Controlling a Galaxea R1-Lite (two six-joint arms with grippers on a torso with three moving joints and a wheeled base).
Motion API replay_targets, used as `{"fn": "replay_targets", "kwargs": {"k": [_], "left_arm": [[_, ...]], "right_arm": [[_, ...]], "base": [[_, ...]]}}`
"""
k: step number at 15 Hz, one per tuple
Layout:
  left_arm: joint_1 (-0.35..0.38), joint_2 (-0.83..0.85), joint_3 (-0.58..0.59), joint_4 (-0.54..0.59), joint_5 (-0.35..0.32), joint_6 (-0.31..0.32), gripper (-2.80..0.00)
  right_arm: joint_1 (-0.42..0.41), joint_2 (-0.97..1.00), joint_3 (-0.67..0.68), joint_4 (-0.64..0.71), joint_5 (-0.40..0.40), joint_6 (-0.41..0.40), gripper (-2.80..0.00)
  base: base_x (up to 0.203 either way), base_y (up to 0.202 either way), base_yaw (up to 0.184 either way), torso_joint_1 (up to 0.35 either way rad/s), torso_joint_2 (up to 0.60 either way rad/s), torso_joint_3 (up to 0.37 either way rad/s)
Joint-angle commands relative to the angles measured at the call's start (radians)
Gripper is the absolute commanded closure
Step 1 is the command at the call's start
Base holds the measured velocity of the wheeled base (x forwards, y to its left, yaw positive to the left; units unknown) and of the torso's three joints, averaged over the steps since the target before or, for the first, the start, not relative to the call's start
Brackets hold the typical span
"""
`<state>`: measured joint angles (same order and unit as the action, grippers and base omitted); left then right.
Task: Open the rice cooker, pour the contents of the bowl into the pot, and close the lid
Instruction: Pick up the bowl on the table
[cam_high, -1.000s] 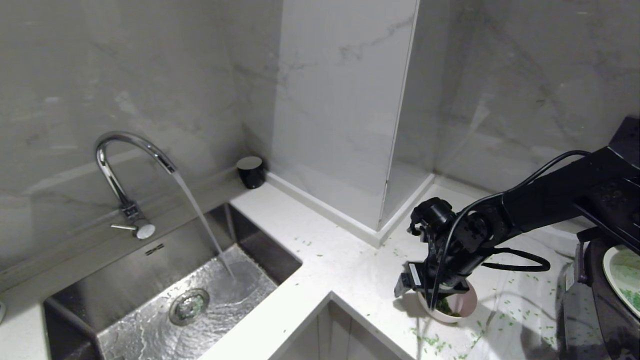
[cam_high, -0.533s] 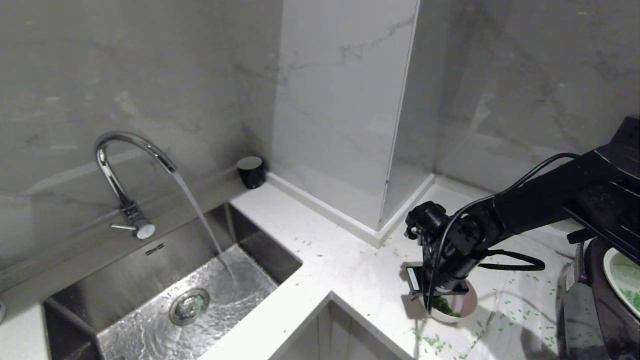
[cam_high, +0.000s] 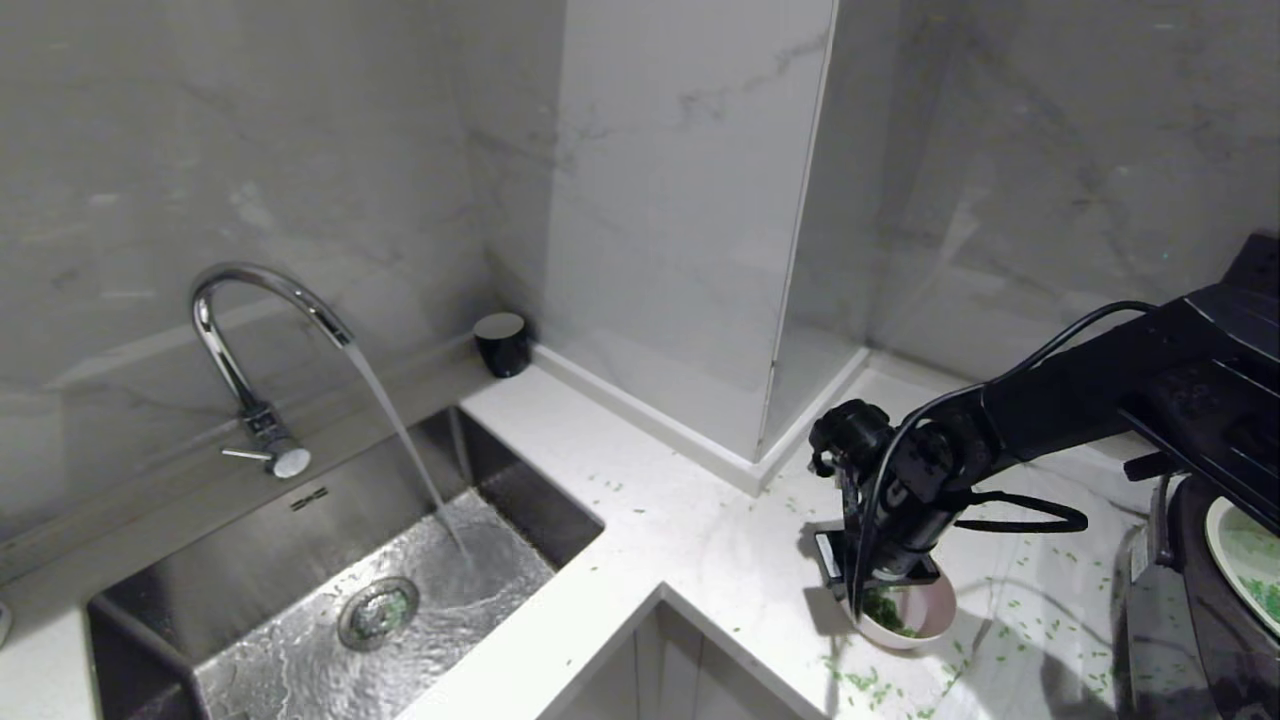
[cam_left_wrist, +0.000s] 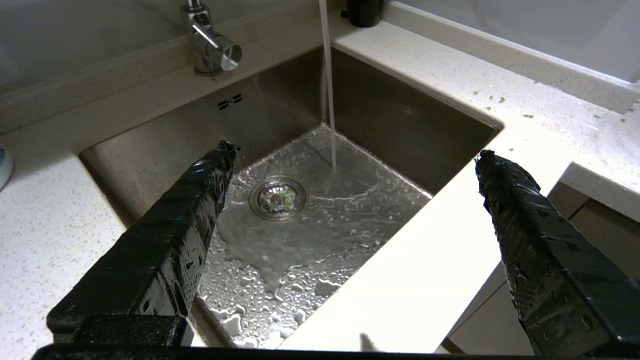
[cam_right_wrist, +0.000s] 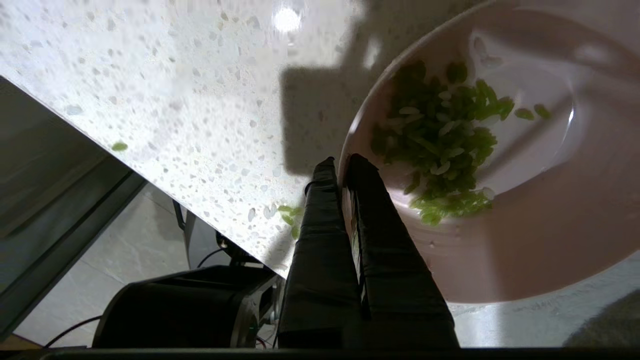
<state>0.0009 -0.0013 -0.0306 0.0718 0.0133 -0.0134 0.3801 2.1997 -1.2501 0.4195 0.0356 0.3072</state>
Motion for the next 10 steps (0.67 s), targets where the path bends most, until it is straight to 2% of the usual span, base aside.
{"fn": "replay_targets", "kwargs": {"k": [1, 6, 10], "left_arm": [[-0.001, -0.002, 0.0, 0.001, 0.001, 0.0, -2.8], [-0.001, -0.002, 0.0, 0.002, -0.001, 0.0, -2.8], [-0.001, -0.002, -0.001, 0.002, -0.001, 0.0, -2.8]], "right_arm": [[0.008, 0.011, -0.054, 0.01, 0.001, 0.001, 0.0], [0.072, 0.07, -0.21, 0.019, 0.006, 0.013, 0.0], [0.12, 0.132, -0.362, 0.086, 0.006, 0.04, 0.0]], "base": [[0.0, 0.0, 0.0, 0.0, 0.0, 0.0], [0.0, 0.0, 0.0, 0.0, 0.0, 0.0], [0.0, 0.0, 0.0, 0.0, 0.0, 0.0]]}}
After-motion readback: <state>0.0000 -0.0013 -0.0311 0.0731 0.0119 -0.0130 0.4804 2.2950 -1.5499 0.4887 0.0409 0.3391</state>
